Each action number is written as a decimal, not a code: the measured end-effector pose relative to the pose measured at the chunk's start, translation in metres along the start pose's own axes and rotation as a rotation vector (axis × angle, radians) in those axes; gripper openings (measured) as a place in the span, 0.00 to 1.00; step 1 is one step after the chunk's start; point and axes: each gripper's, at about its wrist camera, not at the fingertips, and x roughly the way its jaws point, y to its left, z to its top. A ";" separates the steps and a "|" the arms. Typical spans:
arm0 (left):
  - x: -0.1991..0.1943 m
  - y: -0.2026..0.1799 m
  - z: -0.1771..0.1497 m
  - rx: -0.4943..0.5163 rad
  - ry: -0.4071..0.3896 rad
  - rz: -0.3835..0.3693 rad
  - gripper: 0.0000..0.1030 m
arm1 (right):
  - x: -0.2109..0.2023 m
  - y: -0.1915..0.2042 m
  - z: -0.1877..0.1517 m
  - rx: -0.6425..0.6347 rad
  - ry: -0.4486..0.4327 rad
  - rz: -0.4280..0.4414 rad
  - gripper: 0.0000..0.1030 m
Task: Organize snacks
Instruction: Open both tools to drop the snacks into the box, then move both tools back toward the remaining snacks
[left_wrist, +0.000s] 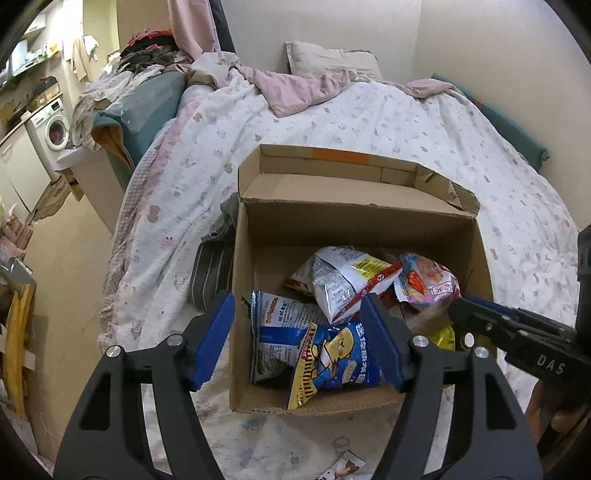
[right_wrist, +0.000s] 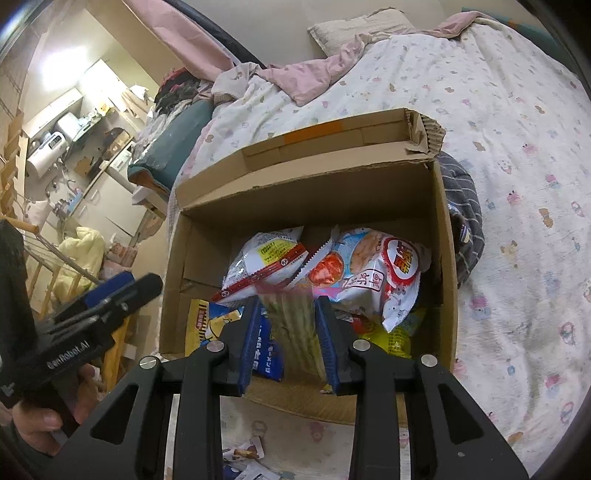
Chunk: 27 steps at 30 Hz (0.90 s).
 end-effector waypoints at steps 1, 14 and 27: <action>0.000 0.000 0.000 0.002 0.003 0.001 0.65 | -0.001 -0.001 0.000 0.008 -0.004 0.000 0.48; -0.007 0.009 -0.012 -0.034 -0.003 0.018 0.65 | -0.014 0.001 -0.002 -0.014 -0.020 -0.021 0.71; -0.033 0.014 -0.032 -0.010 -0.016 0.087 0.66 | -0.056 0.009 -0.022 -0.012 -0.095 0.024 0.86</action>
